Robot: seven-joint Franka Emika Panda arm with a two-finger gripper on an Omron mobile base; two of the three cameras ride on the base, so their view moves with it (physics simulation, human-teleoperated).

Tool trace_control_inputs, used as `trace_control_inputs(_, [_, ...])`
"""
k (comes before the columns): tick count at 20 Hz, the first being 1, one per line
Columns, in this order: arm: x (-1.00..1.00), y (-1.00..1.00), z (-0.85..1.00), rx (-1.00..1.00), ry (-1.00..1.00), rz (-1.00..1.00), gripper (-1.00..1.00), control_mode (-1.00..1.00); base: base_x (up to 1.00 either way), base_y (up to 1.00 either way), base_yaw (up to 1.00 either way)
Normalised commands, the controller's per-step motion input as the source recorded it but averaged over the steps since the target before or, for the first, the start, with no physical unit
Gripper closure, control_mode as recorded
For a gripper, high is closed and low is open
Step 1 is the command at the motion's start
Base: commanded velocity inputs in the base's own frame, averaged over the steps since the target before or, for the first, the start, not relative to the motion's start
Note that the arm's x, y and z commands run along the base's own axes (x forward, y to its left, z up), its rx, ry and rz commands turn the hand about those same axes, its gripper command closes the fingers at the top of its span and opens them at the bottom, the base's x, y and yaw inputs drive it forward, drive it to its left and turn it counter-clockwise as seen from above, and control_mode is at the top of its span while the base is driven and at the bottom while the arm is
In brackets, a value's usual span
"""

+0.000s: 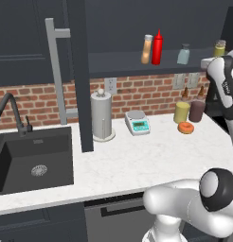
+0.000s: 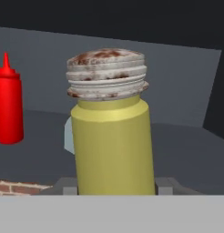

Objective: Put the shaker and condiment bottle from the counter next to their counterparts in the cabinet.

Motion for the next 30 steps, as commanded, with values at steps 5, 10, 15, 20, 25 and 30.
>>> trace_control_inputs(5, [0.47,0.0,-0.04,0.03,0.0,0.16,1.0,-1.0,0.0,0.0,0.0])
trace_control_inputs(10, [0.12,0.0,-0.03,0.0,0.0,0.09,1.0,-1.0,0.0,0.0,0.0])
trace_control_inputs(15, [0.21,0.0,-0.1,0.02,0.06,0.05,1.0,-1.0,0.0,0.0,0.0])
trace_control_inputs(20, [0.19,0.0,0.0,0.01,0.1,0.05,1.0,-1.0,0.0,0.0,0.0])
trace_control_inputs(25, [0.11,0.0,0.0,0.0,0.13,0.05,1.0,-1.0,0.0,0.0,0.0])
trace_control_inputs(30, [0.0,0.0,-0.09,0.0,0.02,0.06,1.0,-1.0,0.0,0.0,0.0])
